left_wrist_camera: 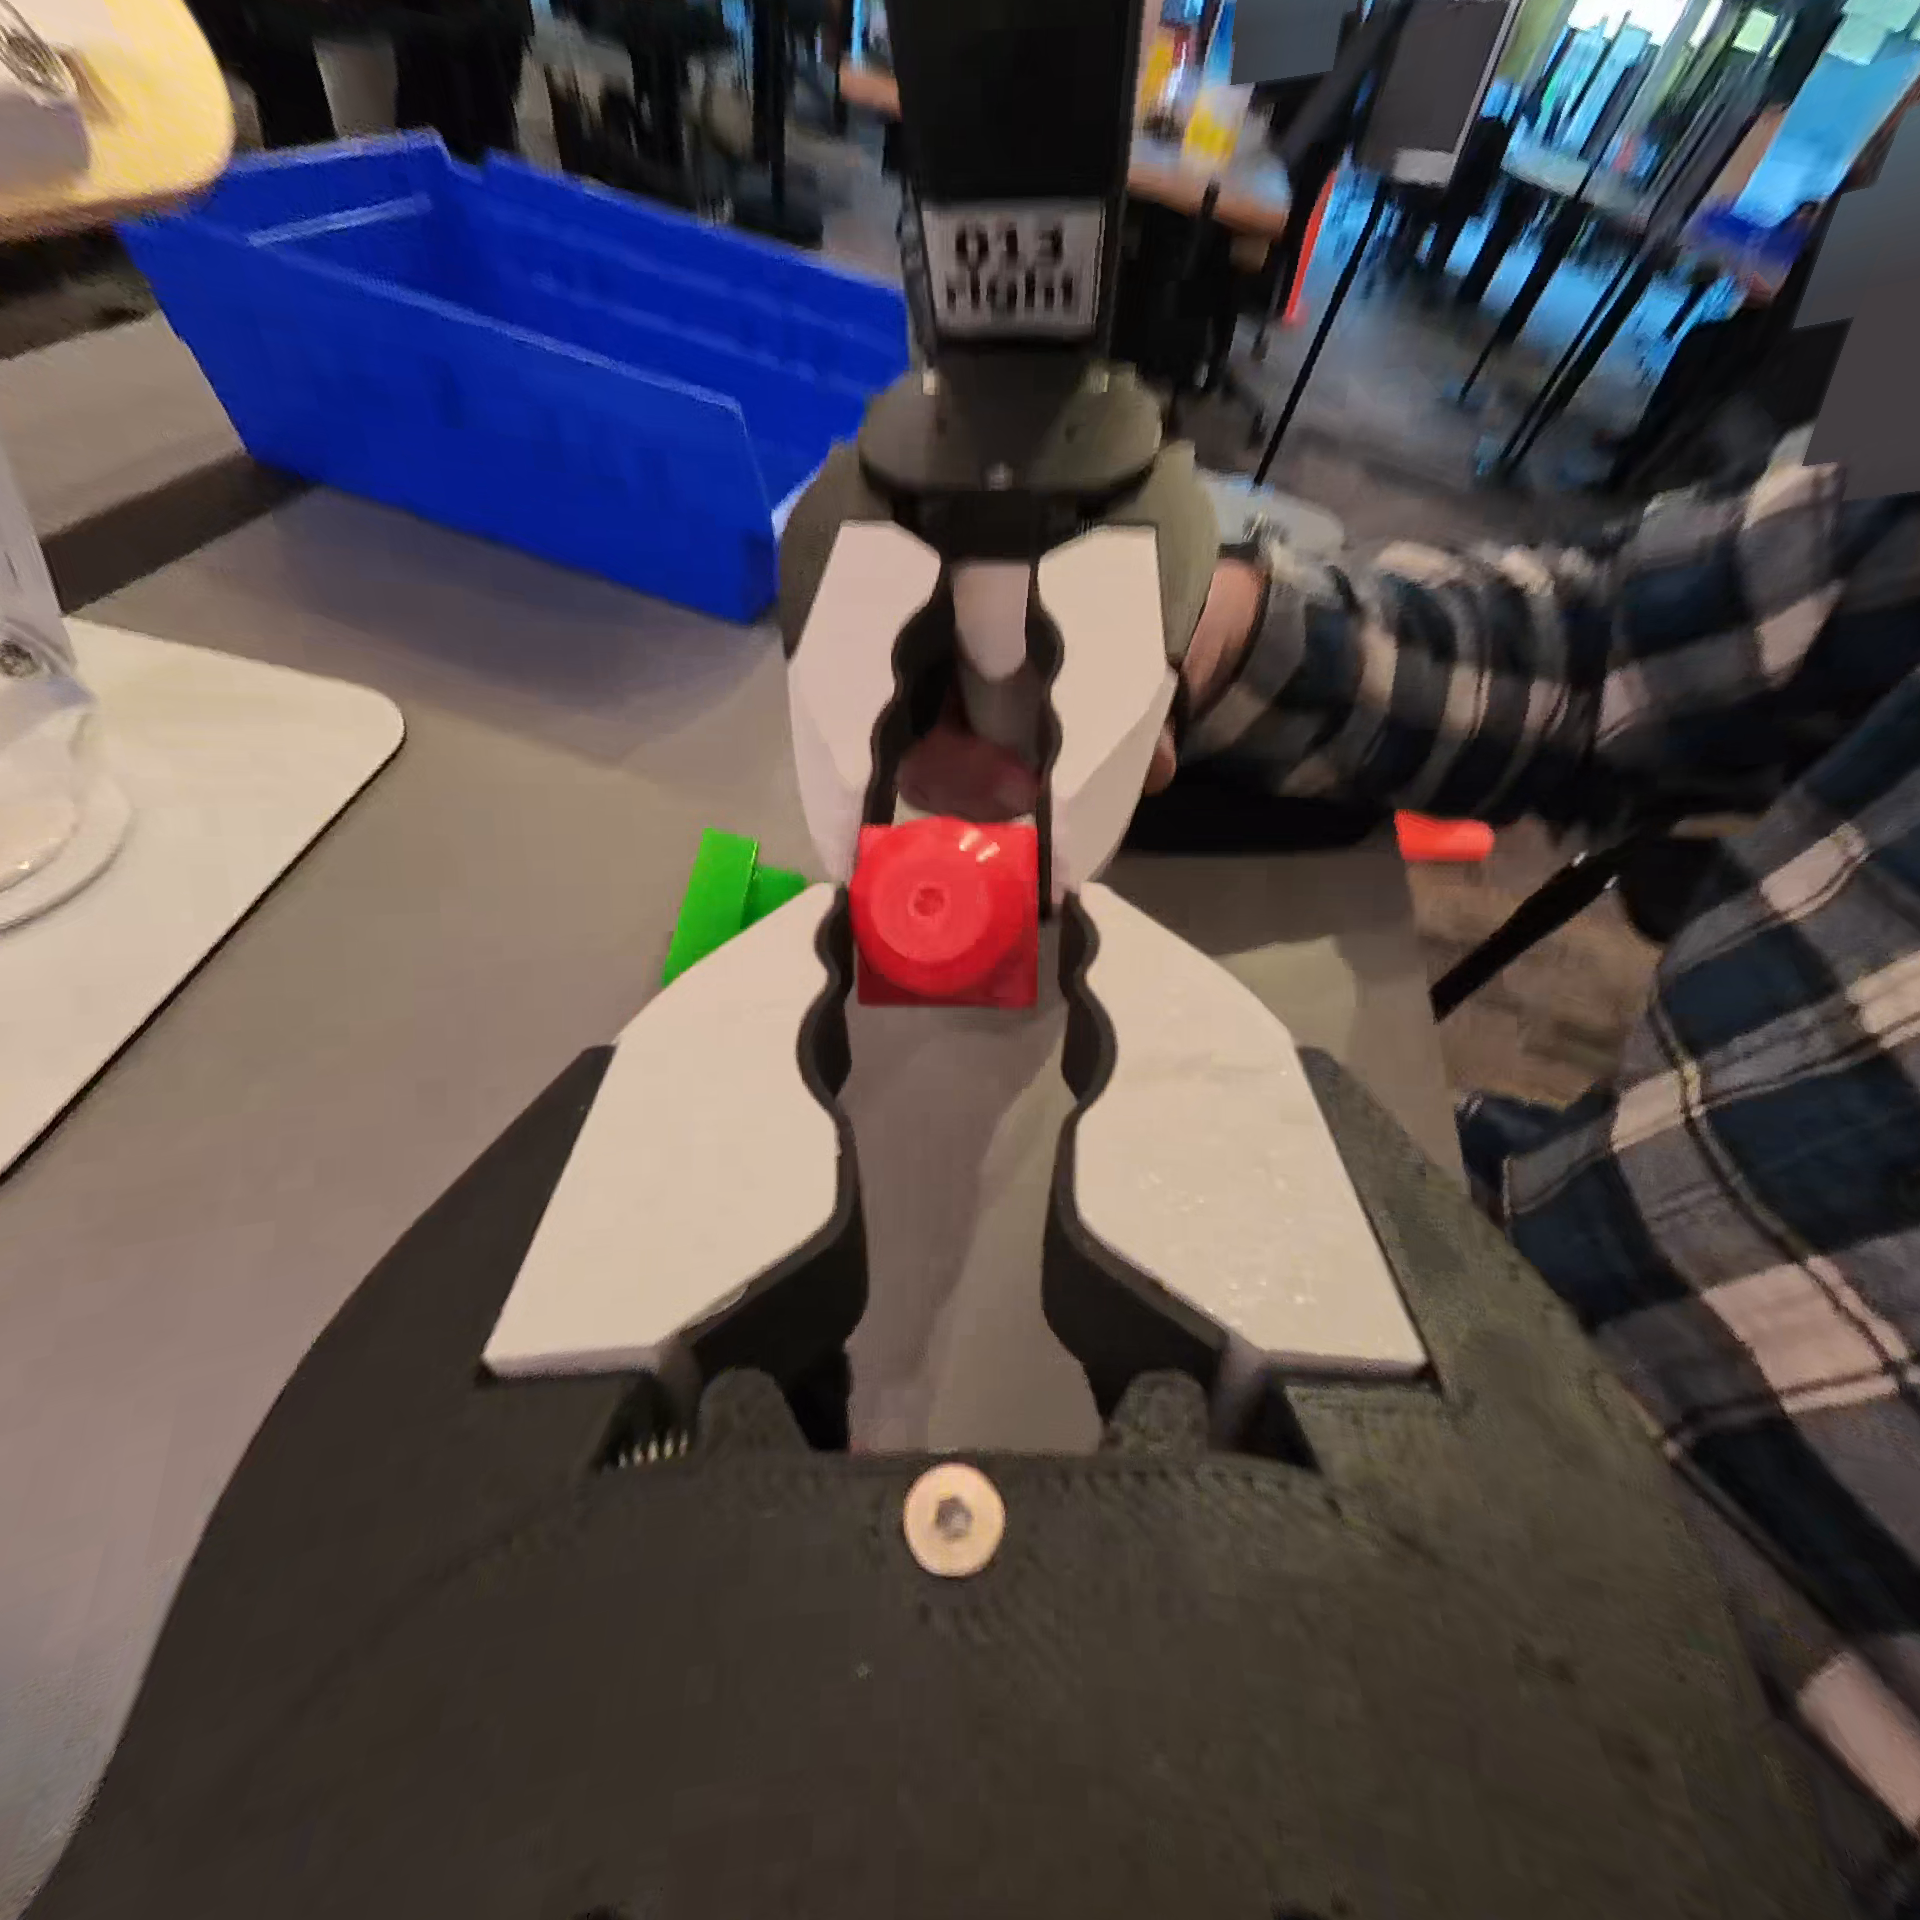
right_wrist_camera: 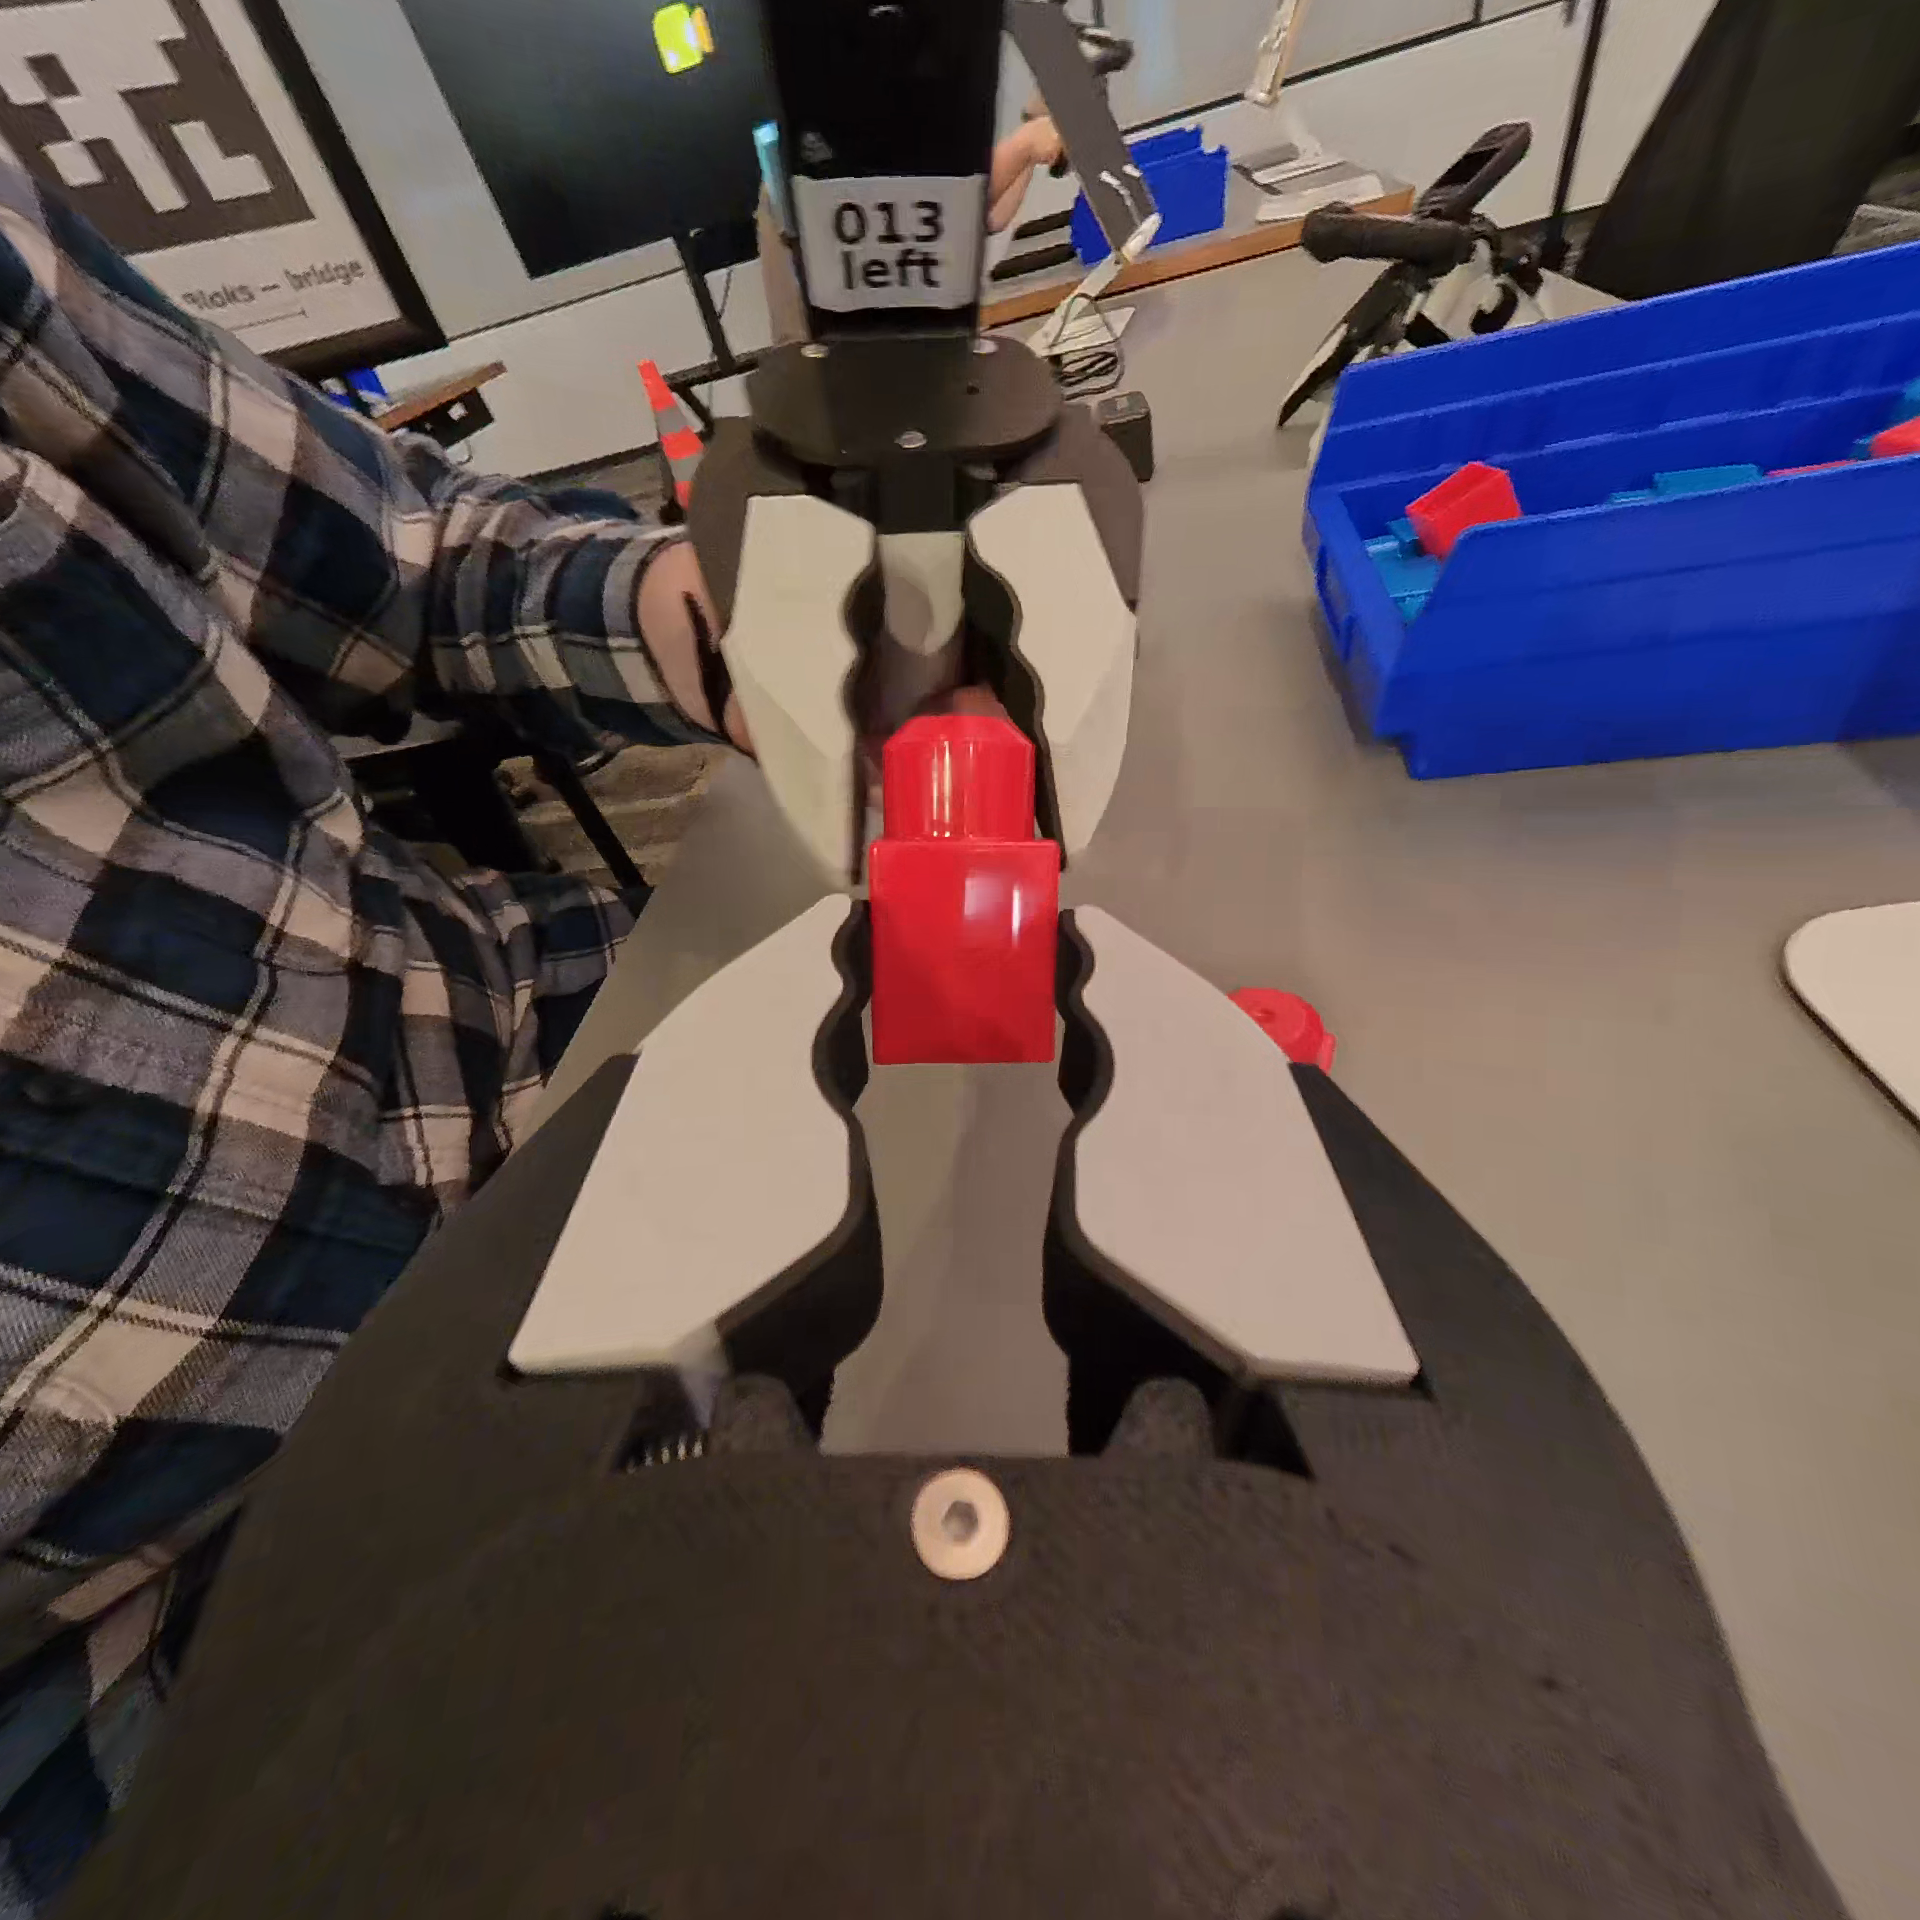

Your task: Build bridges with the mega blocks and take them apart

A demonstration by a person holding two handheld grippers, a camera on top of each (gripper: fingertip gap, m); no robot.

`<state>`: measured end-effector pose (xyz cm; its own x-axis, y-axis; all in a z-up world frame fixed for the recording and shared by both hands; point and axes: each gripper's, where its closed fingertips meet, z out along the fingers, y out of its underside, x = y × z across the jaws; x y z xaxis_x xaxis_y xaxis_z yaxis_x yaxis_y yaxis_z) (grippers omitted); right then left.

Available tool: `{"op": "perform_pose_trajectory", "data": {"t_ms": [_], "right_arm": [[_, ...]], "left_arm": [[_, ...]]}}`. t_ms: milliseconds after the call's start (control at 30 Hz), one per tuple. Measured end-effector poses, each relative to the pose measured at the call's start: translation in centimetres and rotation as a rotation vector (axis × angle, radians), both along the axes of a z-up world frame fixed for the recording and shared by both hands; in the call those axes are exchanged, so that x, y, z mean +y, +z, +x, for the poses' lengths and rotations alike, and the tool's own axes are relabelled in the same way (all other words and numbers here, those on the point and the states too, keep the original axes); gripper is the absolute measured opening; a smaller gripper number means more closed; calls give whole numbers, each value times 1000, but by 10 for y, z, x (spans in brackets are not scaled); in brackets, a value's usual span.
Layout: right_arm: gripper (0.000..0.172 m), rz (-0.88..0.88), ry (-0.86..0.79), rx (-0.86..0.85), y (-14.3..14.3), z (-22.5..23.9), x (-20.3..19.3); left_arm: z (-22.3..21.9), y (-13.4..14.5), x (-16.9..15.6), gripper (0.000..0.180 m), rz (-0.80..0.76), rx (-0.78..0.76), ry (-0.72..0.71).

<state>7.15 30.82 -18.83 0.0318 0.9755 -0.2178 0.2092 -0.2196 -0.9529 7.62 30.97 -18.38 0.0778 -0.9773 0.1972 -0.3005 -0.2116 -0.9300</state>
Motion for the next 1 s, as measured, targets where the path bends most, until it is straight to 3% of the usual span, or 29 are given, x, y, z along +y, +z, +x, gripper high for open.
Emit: {"op": "perform_pose_trajectory", "data": {"t_ms": [133, 367, 500, 700, 833, 1000], "right_arm": [[34, -13, -1, 4, -2, 0, 0], [46, 134, -79, -222, -24, 11, 8], [40, 128, -114, -235, -28, 20, 17], [37, 134, -118, -276, -38, 24, 20], [49, 142, -123, -346, -51, 23, 22], [63, 117, -95, -417, -64, 19, 23]], "left_arm": [[3, 3, 1, 32, -49, -87, 14], [1, -22, 15, 32, 86, 158, 122], [2, -52, 10, 32, 107, 329, 113], [4, -78, 7, 32, 174, 445, 140], [3, -89, 9, 33, 212, 495, 157], [-7, -88, 15, 58, 232, 490, 233]]}}
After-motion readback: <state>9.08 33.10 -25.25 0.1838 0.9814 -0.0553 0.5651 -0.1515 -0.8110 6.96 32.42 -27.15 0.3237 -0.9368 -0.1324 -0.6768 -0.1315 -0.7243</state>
